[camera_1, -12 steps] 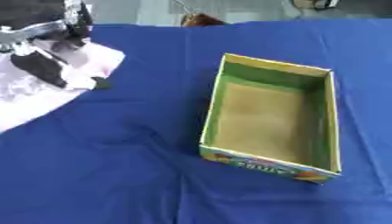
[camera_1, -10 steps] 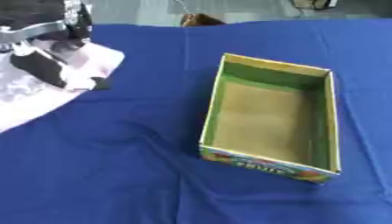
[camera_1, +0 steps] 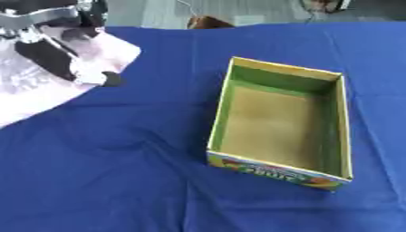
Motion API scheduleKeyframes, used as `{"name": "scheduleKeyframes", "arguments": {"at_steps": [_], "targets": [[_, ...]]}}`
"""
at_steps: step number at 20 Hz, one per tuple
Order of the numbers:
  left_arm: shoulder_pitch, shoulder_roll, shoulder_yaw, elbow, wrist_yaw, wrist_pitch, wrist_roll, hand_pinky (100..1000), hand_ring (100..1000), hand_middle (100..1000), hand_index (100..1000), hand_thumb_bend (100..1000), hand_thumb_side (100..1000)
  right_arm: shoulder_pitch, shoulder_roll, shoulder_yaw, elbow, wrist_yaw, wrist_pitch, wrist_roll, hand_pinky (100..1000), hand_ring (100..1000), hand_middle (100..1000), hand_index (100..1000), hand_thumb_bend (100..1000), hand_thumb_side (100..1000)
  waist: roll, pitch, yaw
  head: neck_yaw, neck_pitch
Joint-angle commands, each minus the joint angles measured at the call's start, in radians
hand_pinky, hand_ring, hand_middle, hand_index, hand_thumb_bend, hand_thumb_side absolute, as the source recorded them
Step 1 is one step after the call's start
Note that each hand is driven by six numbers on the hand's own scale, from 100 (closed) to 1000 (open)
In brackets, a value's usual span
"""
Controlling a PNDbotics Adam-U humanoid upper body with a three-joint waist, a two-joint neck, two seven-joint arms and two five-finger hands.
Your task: Pick up objects on the table and place them in the box.
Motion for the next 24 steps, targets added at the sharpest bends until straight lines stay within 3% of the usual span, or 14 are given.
{"name": "scheduleKeyframes", "arguments": {"at_steps": [1,6,13,18,24], "targets": [[-0.092,-0.071,-0.040,0.017,0.018,-0.020,-0.041,100,100,100,100,554,508,-0.006,-0.022,-0.003,-0.016,0.001,0.000,0.003,650,575,714,868,100,896,-0.003,-0.014,-0.006,0.016,-0.001],[-0.214,-0.234,-0.110,0.097,0.012,-0.052,-0.104,100,100,100,100,541,515,-0.018,-0.014,0.001,-0.016,-0.004,-0.003,0.007,650,575,714,868,100,895,-0.008,0.000,-0.034,0.040,-0.001],[-0.271,-0.397,-0.165,0.207,-0.049,-0.104,-0.134,100,100,100,100,524,526,-0.044,-0.004,0.007,-0.016,-0.012,-0.012,0.012,651,575,715,868,100,895,-0.017,0.027,-0.089,0.080,-0.001],[-0.285,-0.465,-0.186,0.265,-0.086,-0.141,-0.129,100,100,100,100,516,529,-0.062,0.001,0.013,-0.016,-0.018,-0.018,0.017,653,575,715,868,100,895,-0.022,0.046,-0.122,0.101,-0.001],[-0.283,-0.496,-0.194,0.301,-0.115,-0.168,-0.118,100,100,100,100,514,529,-0.072,0.005,0.014,-0.016,-0.021,-0.023,0.019,654,575,715,868,100,895,-0.024,0.059,-0.142,0.106,-0.001]]}}
